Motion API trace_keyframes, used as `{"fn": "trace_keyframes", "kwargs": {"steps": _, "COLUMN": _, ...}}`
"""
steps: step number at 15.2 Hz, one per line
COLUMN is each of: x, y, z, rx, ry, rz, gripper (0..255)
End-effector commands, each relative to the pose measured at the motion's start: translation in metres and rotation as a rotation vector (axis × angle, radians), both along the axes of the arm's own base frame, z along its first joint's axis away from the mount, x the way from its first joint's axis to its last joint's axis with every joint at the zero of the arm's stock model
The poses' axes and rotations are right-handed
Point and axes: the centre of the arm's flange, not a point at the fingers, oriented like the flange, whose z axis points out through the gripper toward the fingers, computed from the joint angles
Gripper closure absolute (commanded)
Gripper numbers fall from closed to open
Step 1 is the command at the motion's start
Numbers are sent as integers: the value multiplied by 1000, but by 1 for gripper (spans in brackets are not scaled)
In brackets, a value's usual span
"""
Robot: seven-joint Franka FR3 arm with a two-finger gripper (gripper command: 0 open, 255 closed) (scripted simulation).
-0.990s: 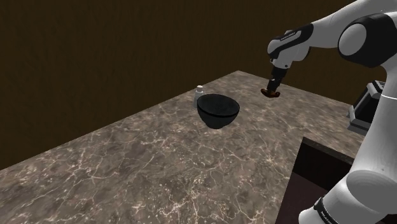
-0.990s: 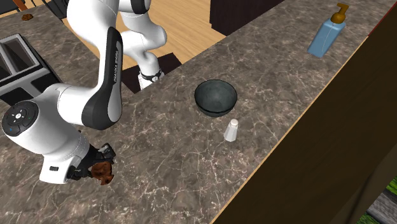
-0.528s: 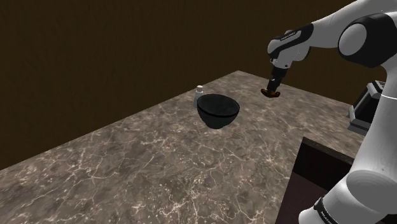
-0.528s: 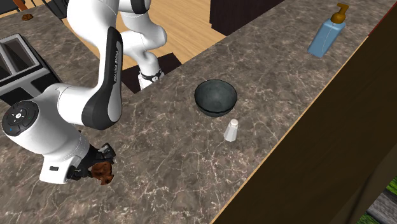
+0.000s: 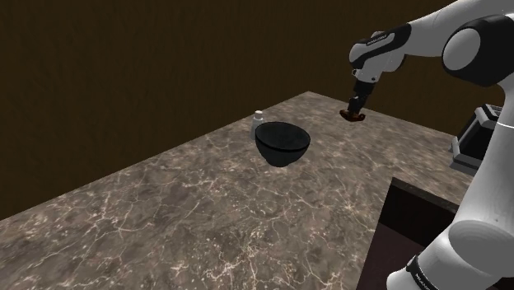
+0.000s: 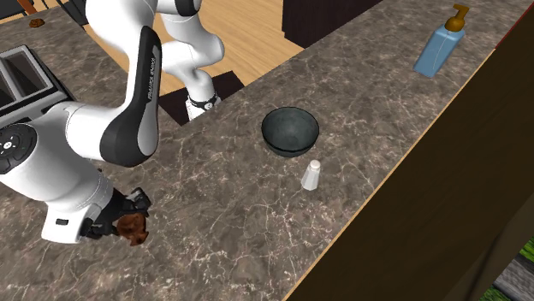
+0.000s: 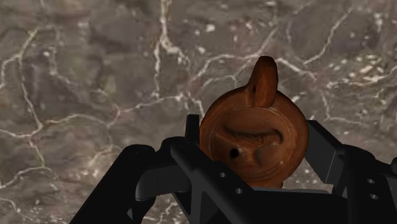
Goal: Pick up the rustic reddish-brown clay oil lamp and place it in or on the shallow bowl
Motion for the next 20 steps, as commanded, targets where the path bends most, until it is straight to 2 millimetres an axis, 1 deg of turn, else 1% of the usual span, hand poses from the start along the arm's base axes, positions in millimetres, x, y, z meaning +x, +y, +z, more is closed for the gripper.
{"fn": "trace_keyframes", "kwargs": {"steps": 1, "x": 0, "y": 1, "z": 10, "rx": 0, "ry": 0, "rz": 0, "gripper": 255}}
{"fn": "trace_keyframes", "kwargs": {"steps": 20, "x": 0, "y": 1, "z": 110, "rx": 0, "ry": 0, "rz": 0, "gripper": 255}}
